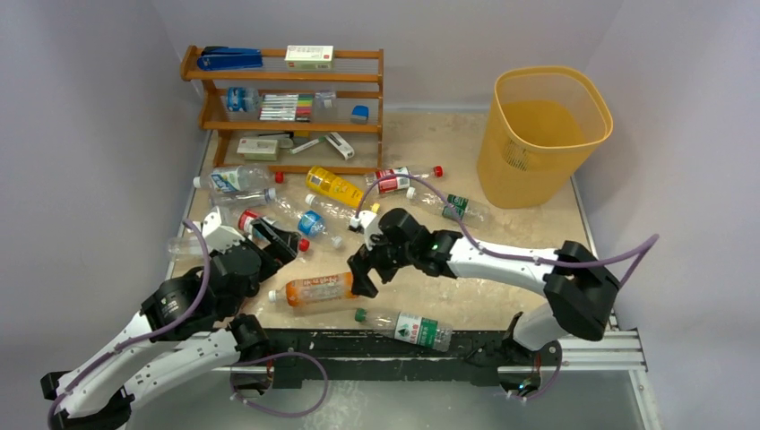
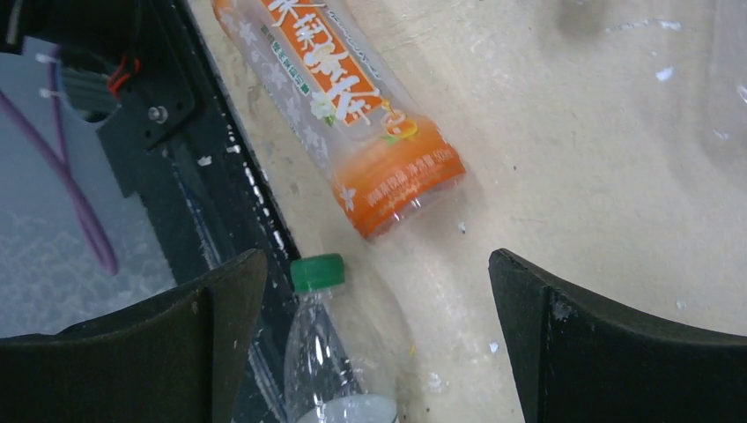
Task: Put the plastic bottles in the bin
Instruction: Pick up the plastic bottle at the center of the board.
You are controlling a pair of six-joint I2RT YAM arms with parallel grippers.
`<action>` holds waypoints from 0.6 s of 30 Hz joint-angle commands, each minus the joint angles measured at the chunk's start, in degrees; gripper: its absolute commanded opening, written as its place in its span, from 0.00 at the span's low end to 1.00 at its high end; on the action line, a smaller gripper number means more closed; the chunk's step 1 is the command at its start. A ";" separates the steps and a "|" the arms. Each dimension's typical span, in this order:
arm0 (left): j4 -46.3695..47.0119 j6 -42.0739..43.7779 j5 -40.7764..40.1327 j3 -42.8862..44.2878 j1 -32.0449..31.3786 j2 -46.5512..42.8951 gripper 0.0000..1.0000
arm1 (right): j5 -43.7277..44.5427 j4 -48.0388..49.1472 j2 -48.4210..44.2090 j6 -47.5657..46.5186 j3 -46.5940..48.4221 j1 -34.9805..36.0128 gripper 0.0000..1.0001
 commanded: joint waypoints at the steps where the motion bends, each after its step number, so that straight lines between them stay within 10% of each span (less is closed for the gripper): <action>1: -0.66 -1.44 -3.33 3.00 -0.23 0.00 0.99 | 7.64 2.15 4.45 -5.55 5.97 4.56 0.99; 18: 1.42 -1.12 -1.03 0.94 -0.17 -5.21 0.99 | 12.20 -2.03 14.64 -14.48 15.28 10.53 1.00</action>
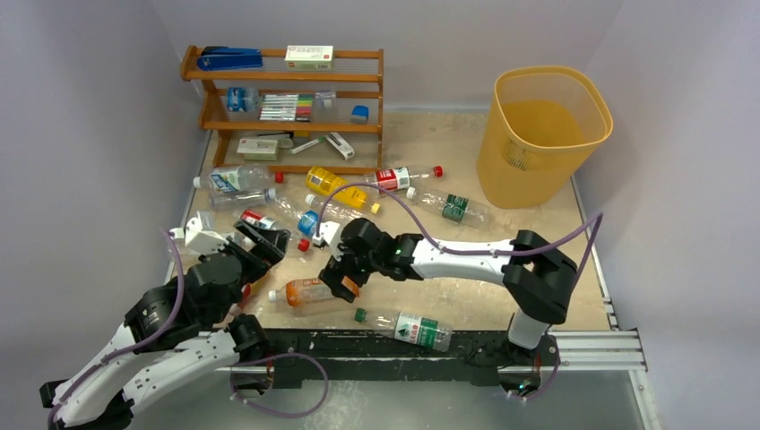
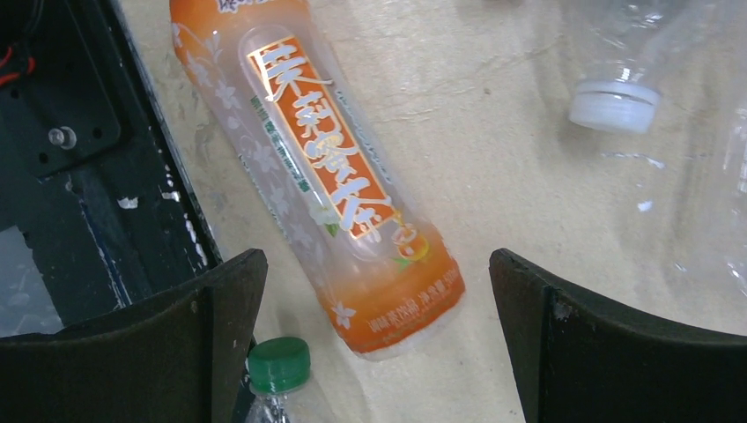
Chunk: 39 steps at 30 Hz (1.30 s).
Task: Put the plastic bottles in the bin
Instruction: Pick up the plastic bottle at the center of the board.
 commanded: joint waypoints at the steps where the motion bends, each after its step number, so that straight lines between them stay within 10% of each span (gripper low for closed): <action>1: 1.94 -0.24 0.82 0.01 -0.23 -0.44 0.99 | -0.02 -1.96 1.70 -4.63 4.14 1.66 1.00; 17: 0.93 0.18 0.21 1.33 -0.23 -0.83 0.99 | 1.13 -4.46 9.42 -10.39 7.93 2.73 1.00; 27: 2.72 1.20 -0.06 2.03 -0.21 2.26 0.99 | 1.68 -4.82 8.60 -11.17 6.89 2.77 0.53; 39: 3.67 1.99 0.00 3.14 -0.21 4.69 0.99 | 13.52 -8.12 -9.09 -5.13 3.09 2.64 0.47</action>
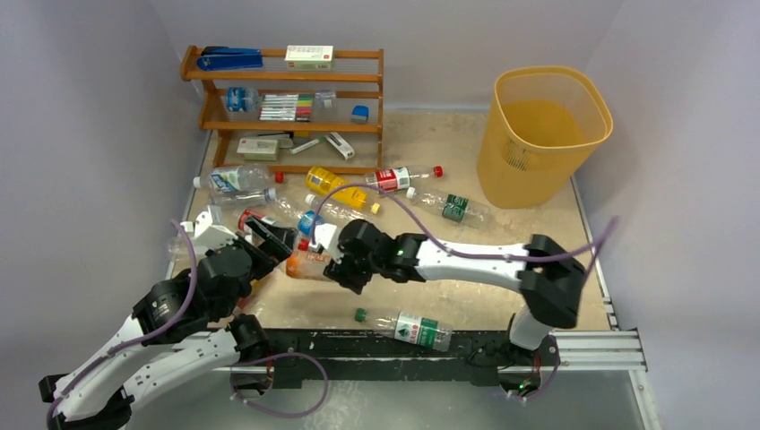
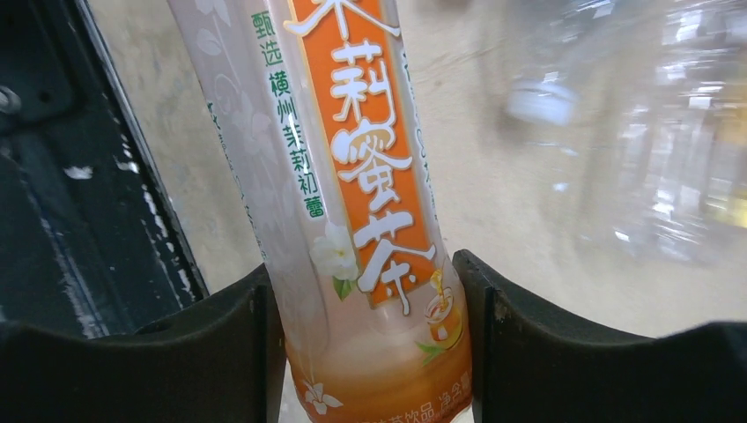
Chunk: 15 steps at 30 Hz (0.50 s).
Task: Put the plastic bottles in the bin
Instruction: Pick up the plastic bottle at the center of the board, then place the plastic bottle in the trash bin.
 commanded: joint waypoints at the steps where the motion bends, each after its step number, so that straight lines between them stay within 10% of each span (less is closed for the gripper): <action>1: 2.55 1.54 -1.14 2.64 -0.21 1.33 0.99 | 9.06 -1.61 -11.60 3.85 -0.90 0.09 0.47; 15: 3.35 2.84 -3.59 4.25 -0.23 1.89 0.99 | 13.50 -12.97 -29.22 6.36 10.12 -19.82 0.51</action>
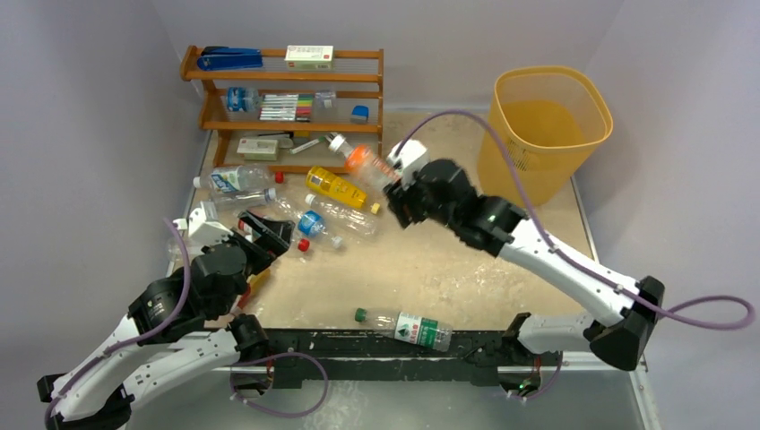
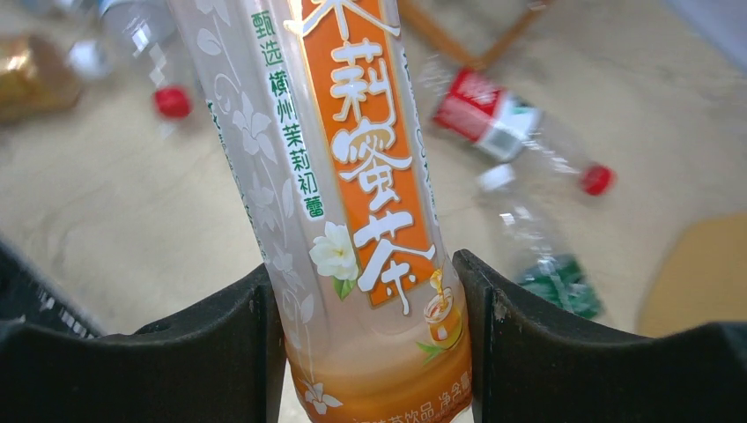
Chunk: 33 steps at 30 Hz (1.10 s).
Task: Put the plastic bottles in the bin
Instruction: Place the plastic bottle in the trash bin.
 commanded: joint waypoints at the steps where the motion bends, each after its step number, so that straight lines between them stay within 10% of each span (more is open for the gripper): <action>1: 1.68 1.68 -1.58 1.65 -0.23 0.98 0.99 | 0.03 -1.69 -4.17 0.58 8.22 -9.23 0.51; 21: 3.57 1.97 0.56 -1.04 -0.19 2.26 0.99 | -10.72 -10.27 14.38 2.91 39.93 -48.65 0.52; 33: 6.45 2.82 2.78 -1.62 -0.22 4.83 0.99 | -19.97 -10.05 20.38 6.14 41.67 -60.22 0.56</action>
